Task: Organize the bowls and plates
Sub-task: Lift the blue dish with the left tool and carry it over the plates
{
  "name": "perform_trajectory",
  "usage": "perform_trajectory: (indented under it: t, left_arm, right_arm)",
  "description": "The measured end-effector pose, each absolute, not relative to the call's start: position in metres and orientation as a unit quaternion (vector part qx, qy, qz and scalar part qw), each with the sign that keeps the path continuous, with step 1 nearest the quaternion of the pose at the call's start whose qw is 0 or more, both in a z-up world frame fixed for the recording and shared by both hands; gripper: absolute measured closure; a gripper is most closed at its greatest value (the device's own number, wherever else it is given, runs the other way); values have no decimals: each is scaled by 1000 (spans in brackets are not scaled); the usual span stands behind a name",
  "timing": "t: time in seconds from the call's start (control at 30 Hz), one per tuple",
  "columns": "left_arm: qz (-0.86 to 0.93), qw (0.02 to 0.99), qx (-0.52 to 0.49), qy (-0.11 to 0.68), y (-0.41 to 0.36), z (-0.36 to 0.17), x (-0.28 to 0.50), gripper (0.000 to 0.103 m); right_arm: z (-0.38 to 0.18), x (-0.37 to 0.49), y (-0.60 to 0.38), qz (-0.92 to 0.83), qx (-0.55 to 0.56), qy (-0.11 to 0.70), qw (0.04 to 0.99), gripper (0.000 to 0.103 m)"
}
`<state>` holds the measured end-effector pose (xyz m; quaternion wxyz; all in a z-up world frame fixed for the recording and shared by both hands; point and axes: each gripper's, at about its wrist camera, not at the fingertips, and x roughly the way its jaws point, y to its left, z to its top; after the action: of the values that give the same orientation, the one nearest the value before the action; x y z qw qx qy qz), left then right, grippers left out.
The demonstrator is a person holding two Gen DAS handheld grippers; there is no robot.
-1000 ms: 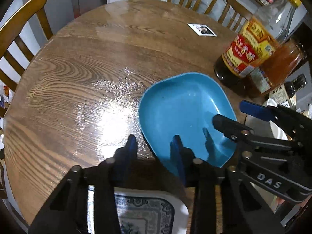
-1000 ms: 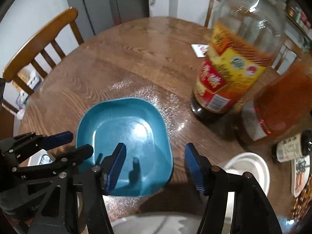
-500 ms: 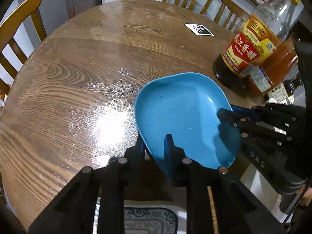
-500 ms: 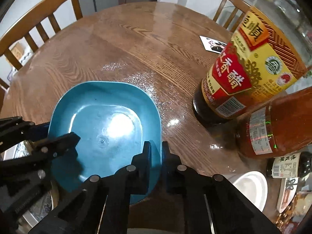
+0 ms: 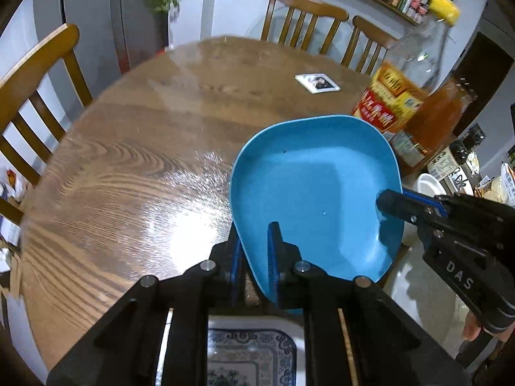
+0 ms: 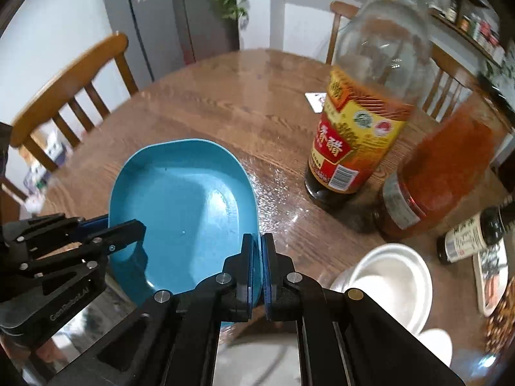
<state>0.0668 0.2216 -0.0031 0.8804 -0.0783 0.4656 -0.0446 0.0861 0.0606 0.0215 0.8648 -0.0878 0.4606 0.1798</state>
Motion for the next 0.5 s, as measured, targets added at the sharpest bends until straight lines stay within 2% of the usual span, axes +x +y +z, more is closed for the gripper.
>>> perform_trajectory:
  t: [0.27,0.5]
  left_arm:
    - [-50,903,-45,424,219,24,21,88]
    - [-57,906,-33,418,215,27,-5,88]
  right_arm:
    - [55,19,50,190,-61,419,886,96]
    - [52,-17,45,195,-32,423,884,96]
